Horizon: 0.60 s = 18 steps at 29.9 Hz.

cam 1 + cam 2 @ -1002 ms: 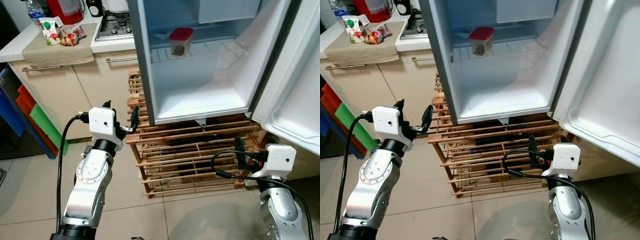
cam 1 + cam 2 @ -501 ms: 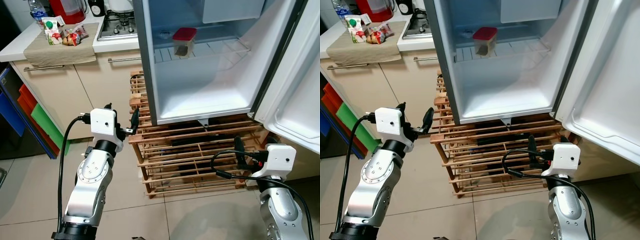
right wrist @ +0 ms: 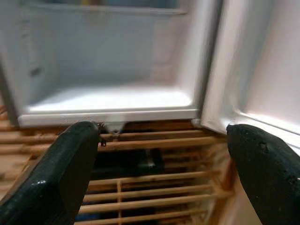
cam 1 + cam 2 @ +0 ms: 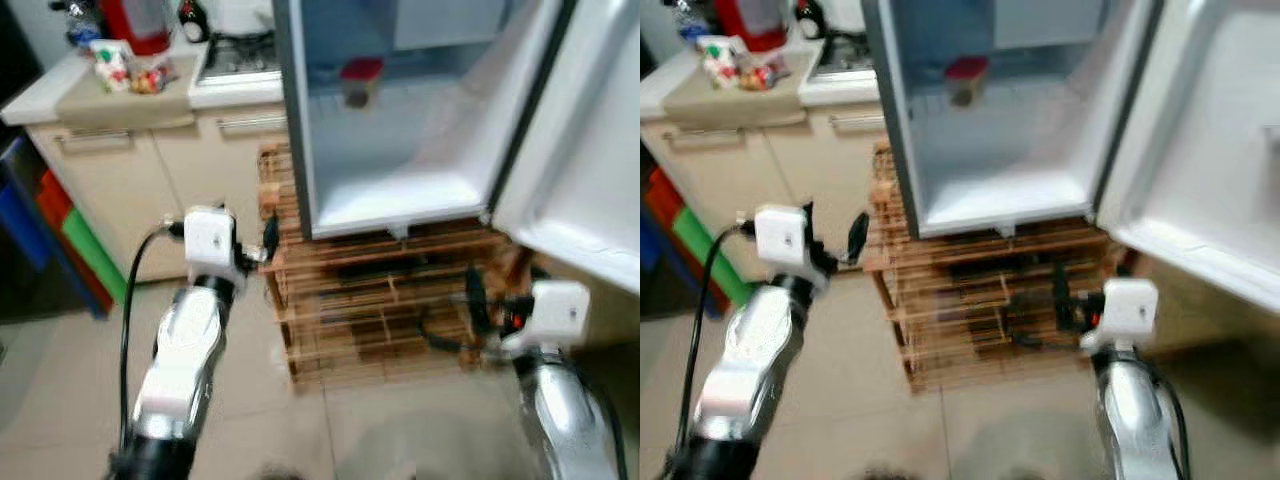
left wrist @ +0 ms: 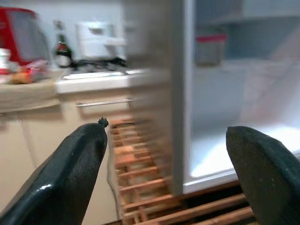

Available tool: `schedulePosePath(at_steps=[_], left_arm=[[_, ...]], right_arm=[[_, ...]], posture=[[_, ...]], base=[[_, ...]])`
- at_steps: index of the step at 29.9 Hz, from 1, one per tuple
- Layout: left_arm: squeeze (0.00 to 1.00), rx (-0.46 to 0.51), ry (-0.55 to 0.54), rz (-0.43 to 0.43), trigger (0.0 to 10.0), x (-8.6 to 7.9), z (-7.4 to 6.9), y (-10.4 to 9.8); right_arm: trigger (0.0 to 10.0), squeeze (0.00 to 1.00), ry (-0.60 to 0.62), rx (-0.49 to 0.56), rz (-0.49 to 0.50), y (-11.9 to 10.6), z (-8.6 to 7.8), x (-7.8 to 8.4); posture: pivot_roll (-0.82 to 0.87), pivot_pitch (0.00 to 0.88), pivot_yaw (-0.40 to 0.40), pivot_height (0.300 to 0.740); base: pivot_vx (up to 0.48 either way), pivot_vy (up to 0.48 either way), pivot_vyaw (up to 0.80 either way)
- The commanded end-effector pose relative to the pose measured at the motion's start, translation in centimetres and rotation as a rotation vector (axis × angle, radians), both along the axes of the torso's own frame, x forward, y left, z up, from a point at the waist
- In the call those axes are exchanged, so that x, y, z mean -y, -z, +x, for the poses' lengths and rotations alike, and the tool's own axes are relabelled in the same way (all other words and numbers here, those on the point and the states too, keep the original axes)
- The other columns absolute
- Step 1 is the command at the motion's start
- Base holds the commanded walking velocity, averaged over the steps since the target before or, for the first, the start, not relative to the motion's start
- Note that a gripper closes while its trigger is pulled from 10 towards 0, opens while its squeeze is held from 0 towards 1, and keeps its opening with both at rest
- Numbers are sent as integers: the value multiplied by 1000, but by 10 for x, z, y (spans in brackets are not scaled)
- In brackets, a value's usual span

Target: Restocking fridge

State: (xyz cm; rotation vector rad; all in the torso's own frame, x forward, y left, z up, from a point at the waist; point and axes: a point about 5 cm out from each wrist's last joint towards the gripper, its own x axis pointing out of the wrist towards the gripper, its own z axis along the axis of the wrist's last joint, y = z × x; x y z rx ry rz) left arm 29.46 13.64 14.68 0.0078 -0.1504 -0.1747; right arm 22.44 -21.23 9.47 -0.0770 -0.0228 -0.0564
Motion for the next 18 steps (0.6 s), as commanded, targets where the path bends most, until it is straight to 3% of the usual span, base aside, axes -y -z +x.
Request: schedulePosePath(at_steps=[1,10,18], left_arm=[[0,-39,-11,3,10000,-5,0,8],[0,-52,-10,2,10000,-6,3,10],[0,-34,36,7,10000,2,-2,10]], right_arm=[[10000,0,-16,26,8,-5,3,-4],[10000,0,-14,19,4,-4,1,-4],[10000,0,-18,13,4,-3,-1,-4]], posture=[[-204,0,94,740],[-209,0,98,740],[-205,0,94,740]], base=[[0,0,0],[0,0,0],[0,-480,0]])
